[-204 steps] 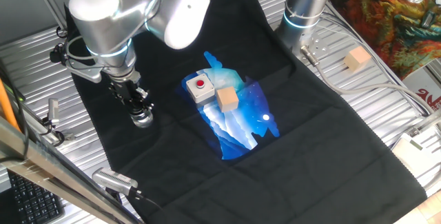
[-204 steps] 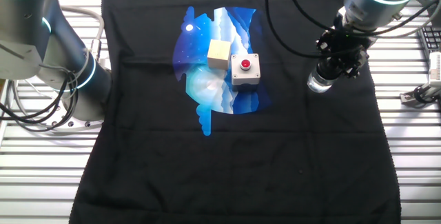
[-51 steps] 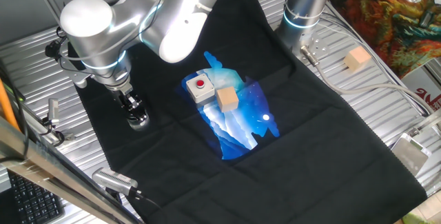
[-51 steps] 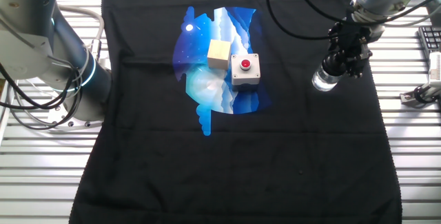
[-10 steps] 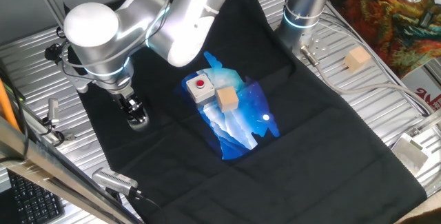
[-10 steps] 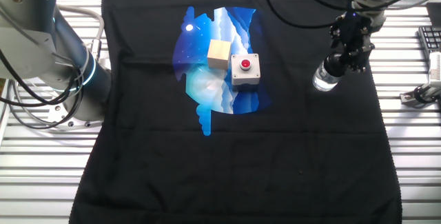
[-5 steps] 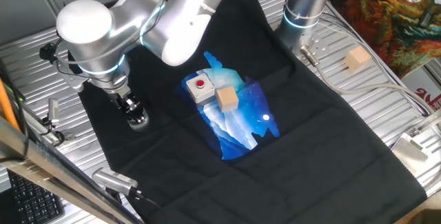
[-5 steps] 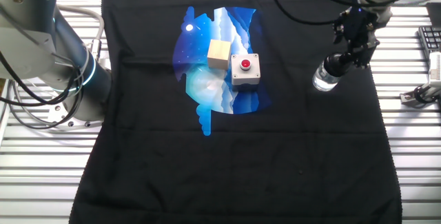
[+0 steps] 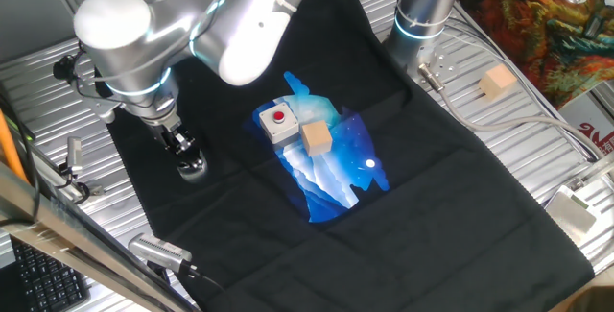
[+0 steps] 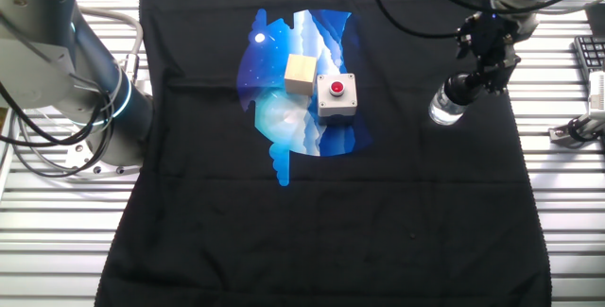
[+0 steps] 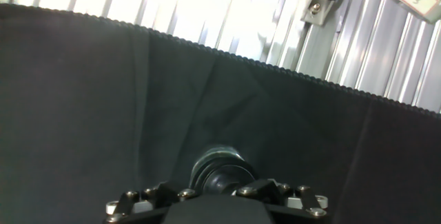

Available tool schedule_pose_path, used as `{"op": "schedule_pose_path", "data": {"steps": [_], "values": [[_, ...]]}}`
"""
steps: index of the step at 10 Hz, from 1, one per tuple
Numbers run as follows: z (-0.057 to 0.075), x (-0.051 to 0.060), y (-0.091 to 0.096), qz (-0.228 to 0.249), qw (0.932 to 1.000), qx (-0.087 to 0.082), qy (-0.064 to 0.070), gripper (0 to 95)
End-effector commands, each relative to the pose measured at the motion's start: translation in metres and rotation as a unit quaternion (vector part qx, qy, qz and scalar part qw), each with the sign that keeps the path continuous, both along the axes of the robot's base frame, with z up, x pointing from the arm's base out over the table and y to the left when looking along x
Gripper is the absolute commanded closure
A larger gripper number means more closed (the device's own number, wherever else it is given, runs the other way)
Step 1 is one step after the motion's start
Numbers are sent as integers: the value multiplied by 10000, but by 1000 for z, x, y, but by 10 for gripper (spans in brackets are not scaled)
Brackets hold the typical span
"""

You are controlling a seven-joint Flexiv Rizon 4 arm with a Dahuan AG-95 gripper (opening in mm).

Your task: Screw the lid onto the jar

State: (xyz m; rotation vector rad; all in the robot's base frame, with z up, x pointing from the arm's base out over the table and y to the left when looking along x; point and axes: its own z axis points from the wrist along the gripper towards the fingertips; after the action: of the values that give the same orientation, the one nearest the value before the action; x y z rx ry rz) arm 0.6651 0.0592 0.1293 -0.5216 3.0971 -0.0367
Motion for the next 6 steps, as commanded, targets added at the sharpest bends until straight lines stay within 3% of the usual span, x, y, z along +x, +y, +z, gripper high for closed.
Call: {"op": "schedule_pose_path", "data": {"steps": [1, 2, 6], "values": [[2, -1, 1, 23, 10000, 67, 3, 190], [4, -2, 1, 32, 9999, 143, 3, 190], [8, -3, 3, 25, 9998, 171, 19, 190]]}}
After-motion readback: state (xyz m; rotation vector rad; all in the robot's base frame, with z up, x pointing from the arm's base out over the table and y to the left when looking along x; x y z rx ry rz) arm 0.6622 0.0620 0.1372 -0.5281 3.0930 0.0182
